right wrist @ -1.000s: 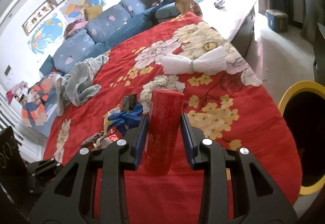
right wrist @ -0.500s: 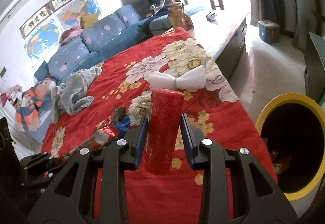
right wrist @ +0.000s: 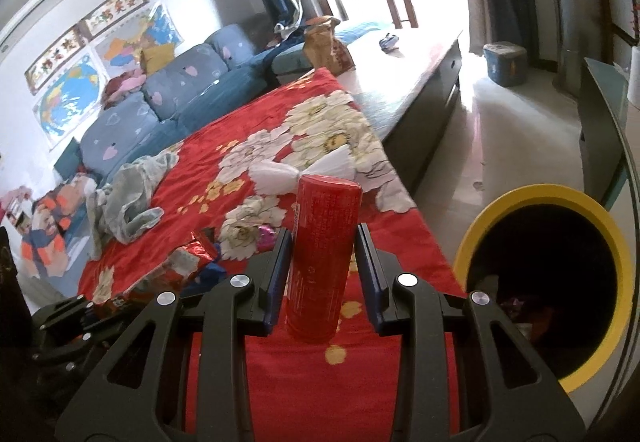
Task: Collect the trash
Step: 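Carry the red bottle and red-silver wrapper in both tools over the yellow bin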
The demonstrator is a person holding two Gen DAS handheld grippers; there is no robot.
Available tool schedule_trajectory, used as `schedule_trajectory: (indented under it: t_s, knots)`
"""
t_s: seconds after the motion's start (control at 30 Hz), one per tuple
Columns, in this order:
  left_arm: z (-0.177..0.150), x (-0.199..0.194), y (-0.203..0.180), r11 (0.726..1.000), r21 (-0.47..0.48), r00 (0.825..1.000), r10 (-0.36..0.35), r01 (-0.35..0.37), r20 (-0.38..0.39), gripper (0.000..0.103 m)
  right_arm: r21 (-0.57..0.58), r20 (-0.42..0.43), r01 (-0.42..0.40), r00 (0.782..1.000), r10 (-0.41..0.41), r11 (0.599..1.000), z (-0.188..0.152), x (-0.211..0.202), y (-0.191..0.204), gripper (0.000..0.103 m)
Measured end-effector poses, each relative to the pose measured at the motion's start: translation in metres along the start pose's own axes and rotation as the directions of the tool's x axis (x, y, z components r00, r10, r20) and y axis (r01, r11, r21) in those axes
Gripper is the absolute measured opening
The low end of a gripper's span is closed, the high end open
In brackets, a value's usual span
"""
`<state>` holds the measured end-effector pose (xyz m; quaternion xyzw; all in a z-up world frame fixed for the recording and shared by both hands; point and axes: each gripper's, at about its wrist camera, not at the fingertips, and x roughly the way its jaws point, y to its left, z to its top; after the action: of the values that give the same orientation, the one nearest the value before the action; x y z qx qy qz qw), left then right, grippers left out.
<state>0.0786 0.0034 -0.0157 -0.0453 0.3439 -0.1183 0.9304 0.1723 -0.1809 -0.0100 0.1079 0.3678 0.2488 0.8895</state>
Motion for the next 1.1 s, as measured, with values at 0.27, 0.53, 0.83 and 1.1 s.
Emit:
schedule_trajectory:
  t_s: [0.27,0.53,0.83,1.1]
  knots:
    - [0.007,0.011,-0.015,0.999,0.015,1.000,-0.028,0.028,0.003,0.014,0.031,0.020,0.033,0.999,-0.034,0.999,0.000,-0.010,-0.020,0.026]
    - [0.012,0.017,-0.027,0.999,0.020,0.999,-0.050,0.049,0.008,0.014,0.054,0.043,0.055,0.997,-0.057,0.997,0.003,-0.019,-0.034,0.026]
    - [0.019,0.024,-0.040,0.997,0.027,0.997,-0.071,0.071,0.013,0.014,0.087,0.079,0.104,0.991,-0.111,0.991,0.008,-0.030,-0.055,0.026]
    - [0.024,0.033,-0.054,0.995,0.036,0.995,-0.096,0.095,0.011,0.014,0.142,0.097,0.136,0.984,-0.151,0.980,0.007,-0.040,-0.081,0.026]
